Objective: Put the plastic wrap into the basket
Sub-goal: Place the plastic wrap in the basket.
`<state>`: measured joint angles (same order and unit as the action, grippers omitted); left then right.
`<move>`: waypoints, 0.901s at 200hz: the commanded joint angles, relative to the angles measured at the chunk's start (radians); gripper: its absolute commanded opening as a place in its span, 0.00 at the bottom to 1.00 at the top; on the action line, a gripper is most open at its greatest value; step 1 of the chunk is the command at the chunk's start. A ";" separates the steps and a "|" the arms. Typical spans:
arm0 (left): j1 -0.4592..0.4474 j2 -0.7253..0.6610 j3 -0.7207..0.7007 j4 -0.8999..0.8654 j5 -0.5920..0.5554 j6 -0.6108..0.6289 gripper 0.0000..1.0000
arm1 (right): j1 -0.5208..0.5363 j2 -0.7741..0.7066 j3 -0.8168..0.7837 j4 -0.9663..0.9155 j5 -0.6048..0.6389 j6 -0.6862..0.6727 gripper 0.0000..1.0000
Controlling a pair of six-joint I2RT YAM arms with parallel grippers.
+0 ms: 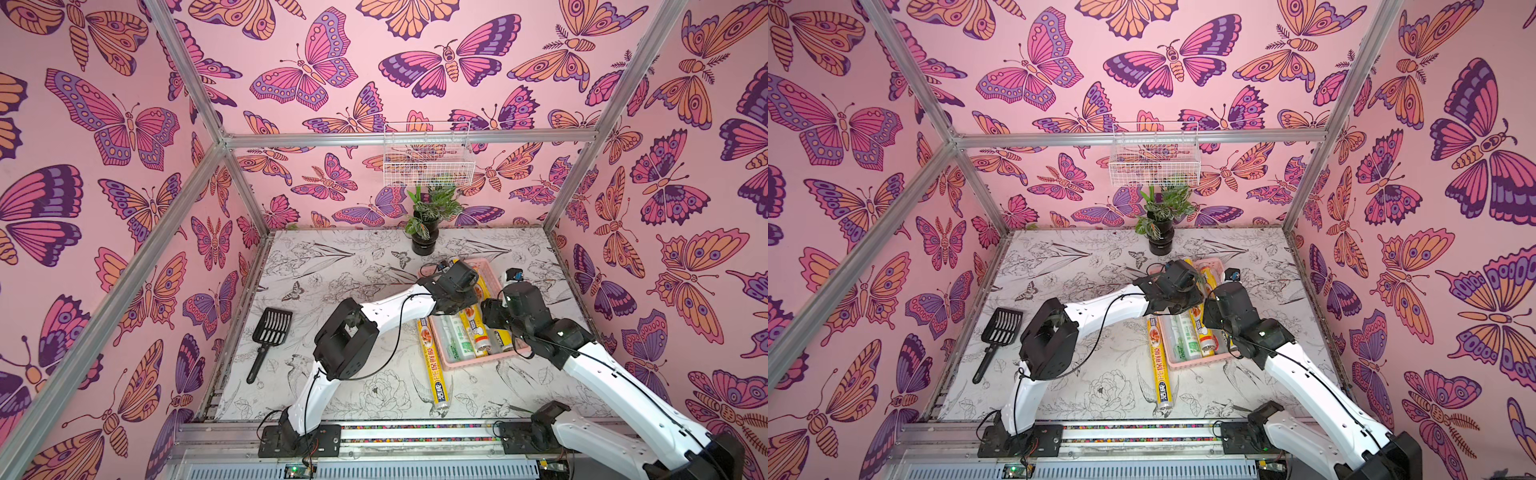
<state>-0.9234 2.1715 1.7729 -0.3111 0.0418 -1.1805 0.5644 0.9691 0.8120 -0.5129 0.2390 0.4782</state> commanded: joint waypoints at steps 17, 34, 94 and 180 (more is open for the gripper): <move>-0.002 0.048 0.036 0.021 0.042 -0.045 0.32 | -0.011 0.009 -0.017 -0.003 0.018 0.024 0.62; -0.002 0.060 0.036 0.022 0.049 -0.055 0.32 | -0.021 0.018 -0.021 -0.006 0.020 0.031 0.62; -0.003 0.089 0.039 0.026 0.056 -0.067 0.34 | -0.049 0.028 -0.042 0.005 -0.026 0.042 0.62; -0.006 0.073 -0.004 0.027 0.177 -0.058 0.30 | -0.055 0.028 -0.045 0.013 -0.015 0.038 0.61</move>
<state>-0.9245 2.2391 1.7988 -0.2646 0.1658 -1.2396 0.5171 0.9958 0.7723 -0.5083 0.2165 0.5053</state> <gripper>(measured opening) 0.434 0.615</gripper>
